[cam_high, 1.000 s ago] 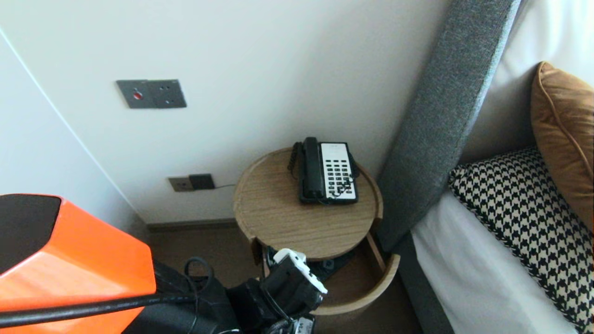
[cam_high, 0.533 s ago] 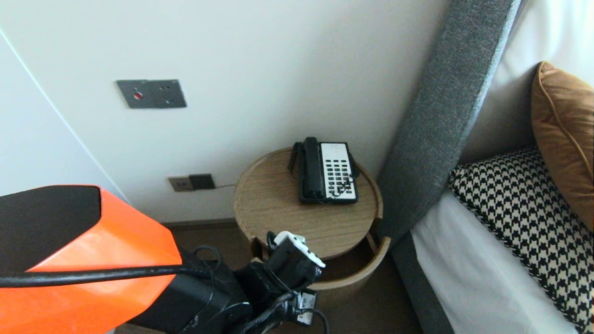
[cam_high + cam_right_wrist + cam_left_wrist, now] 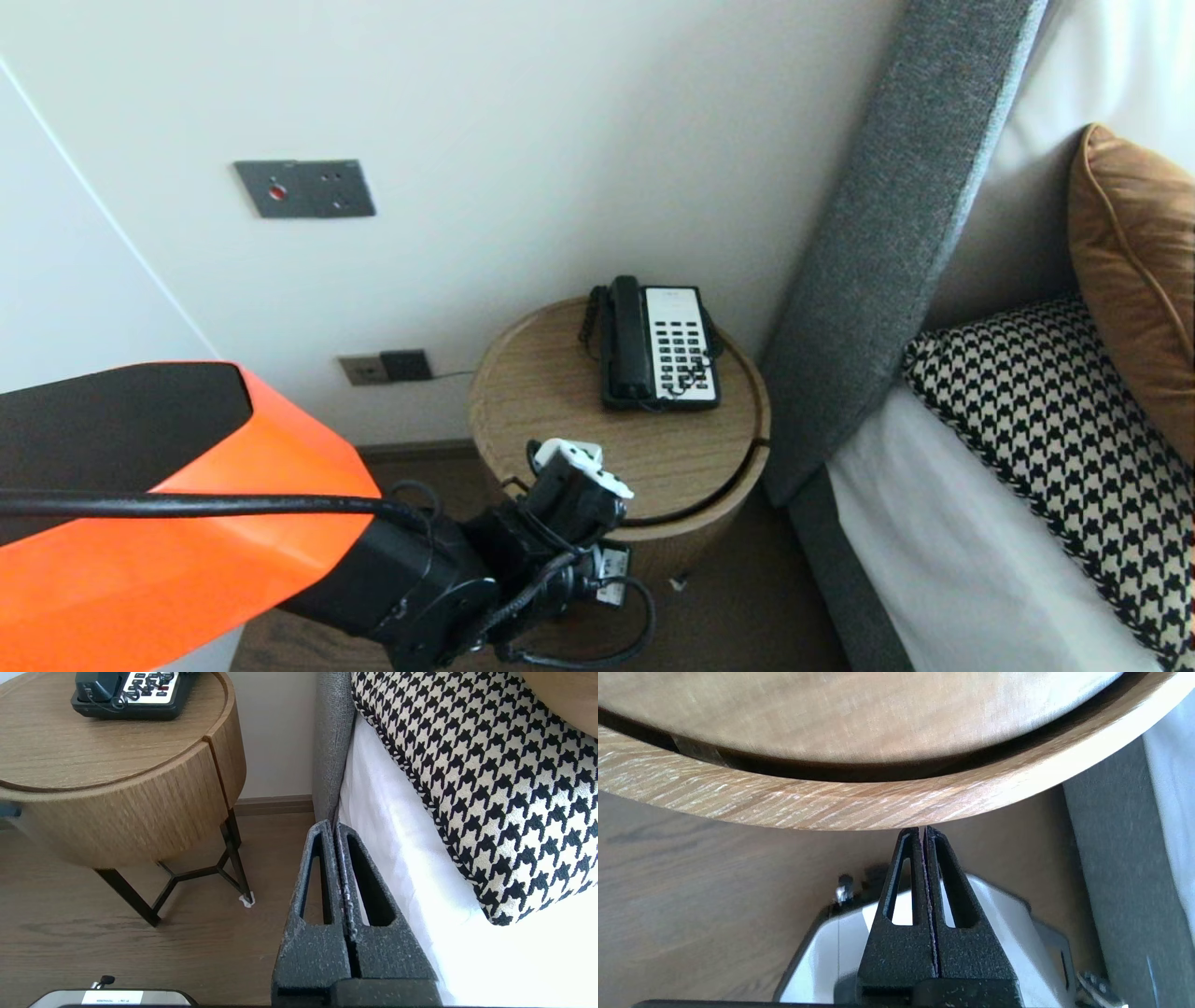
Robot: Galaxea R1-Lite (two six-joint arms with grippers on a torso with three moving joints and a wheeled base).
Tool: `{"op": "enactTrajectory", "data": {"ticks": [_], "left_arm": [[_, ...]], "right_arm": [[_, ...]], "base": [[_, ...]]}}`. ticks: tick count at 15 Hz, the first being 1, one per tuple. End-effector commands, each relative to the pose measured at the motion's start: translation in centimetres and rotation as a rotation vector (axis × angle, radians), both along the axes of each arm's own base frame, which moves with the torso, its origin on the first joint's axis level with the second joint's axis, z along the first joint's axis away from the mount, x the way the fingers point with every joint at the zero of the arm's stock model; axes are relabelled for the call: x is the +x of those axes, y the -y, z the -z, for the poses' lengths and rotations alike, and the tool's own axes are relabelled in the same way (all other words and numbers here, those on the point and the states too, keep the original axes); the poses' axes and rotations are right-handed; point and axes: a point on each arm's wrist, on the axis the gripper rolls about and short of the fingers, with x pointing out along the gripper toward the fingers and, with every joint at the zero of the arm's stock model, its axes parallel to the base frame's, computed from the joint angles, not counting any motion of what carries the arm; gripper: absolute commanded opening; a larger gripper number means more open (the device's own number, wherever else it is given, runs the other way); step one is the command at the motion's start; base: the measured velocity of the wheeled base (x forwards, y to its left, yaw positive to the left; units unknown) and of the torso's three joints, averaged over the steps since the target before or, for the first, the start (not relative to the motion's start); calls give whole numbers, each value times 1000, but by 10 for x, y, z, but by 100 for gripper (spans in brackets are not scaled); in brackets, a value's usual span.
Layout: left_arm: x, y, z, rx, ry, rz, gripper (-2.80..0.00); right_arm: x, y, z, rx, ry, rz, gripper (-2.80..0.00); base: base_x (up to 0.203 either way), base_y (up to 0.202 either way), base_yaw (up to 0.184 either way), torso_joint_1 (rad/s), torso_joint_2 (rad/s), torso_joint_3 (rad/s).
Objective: Close the nightstand drawer
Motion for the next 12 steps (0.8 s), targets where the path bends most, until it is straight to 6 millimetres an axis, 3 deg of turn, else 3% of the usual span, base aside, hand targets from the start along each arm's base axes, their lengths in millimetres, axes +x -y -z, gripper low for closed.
{"op": "enactTrajectory", "data": {"ticks": [1,8,12], "left_arm": [[4,-1,0,-7,7,-14,-280],[5,-4,-4,-33,24,-20,-280],[-8,-18,-10,-22,17,-17,-280]], "right_arm": [[0,0,0,0,1,0,-280],[0,0,0,0,1,0,-280],[0,0,0,0,1,0,-280]], "base": [[0,0,0,0,0,0],[0,0,0,0,0,0],[0,0,0,0,0,0]]}}
